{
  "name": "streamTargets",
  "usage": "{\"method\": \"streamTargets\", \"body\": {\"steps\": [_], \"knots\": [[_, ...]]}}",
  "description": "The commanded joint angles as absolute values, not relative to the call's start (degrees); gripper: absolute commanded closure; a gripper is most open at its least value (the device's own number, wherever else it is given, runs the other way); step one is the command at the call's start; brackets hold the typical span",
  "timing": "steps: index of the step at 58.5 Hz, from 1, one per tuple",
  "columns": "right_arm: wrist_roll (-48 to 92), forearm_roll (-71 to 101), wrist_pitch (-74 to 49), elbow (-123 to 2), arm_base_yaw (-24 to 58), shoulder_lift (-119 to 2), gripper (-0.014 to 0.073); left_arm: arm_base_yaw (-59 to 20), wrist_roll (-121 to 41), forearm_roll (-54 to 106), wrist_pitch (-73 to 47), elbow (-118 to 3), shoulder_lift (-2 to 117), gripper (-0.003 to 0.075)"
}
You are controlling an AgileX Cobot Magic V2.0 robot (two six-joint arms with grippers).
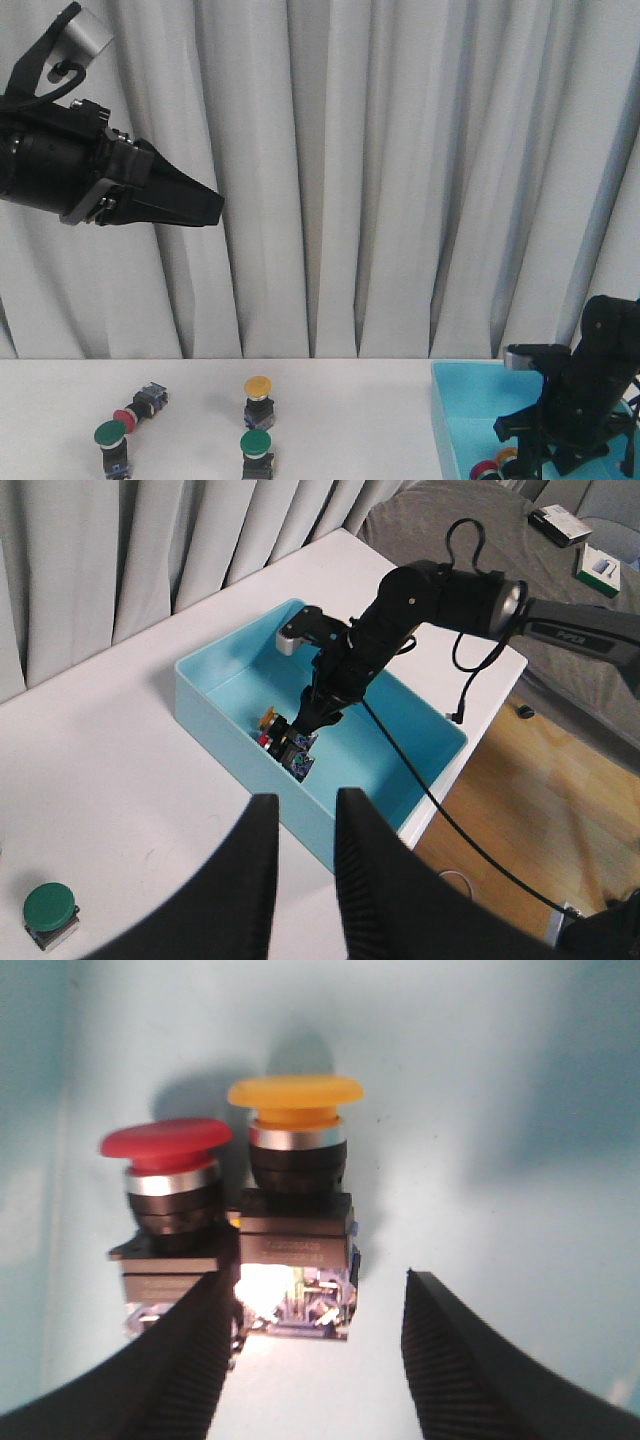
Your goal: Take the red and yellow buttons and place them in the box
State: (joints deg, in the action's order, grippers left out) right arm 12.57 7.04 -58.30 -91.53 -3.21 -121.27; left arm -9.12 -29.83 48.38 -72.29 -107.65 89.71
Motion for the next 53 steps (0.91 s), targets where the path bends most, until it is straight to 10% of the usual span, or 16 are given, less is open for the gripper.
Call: {"method": "streamTargets", "body": {"steps": [1,16,36,53], "knots": [[13.17,7.18,-57.97,-93.23,-3.54,-115.28,0.0204,-9.23,-29.81,51.45,-71.64,-109.11,87.56,0.0584],[13.52,8.8,-57.14,-93.23,-3.54,-105.22,0.0254,-9.23,-29.87,51.5,-71.31,-109.11,87.56,0.0584],[23.55,26.53,-57.23,-93.23,-3.37,-84.97,0.061,-9.23,-29.36,41.93,-71.67,-109.07,87.56,0.0584],[33.12,38.78,-57.09,-83.9,-3.37,-66.07,0.0599,-9.23,-28.89,38.01,-71.67,-101.11,85.52,0.0584]]}}
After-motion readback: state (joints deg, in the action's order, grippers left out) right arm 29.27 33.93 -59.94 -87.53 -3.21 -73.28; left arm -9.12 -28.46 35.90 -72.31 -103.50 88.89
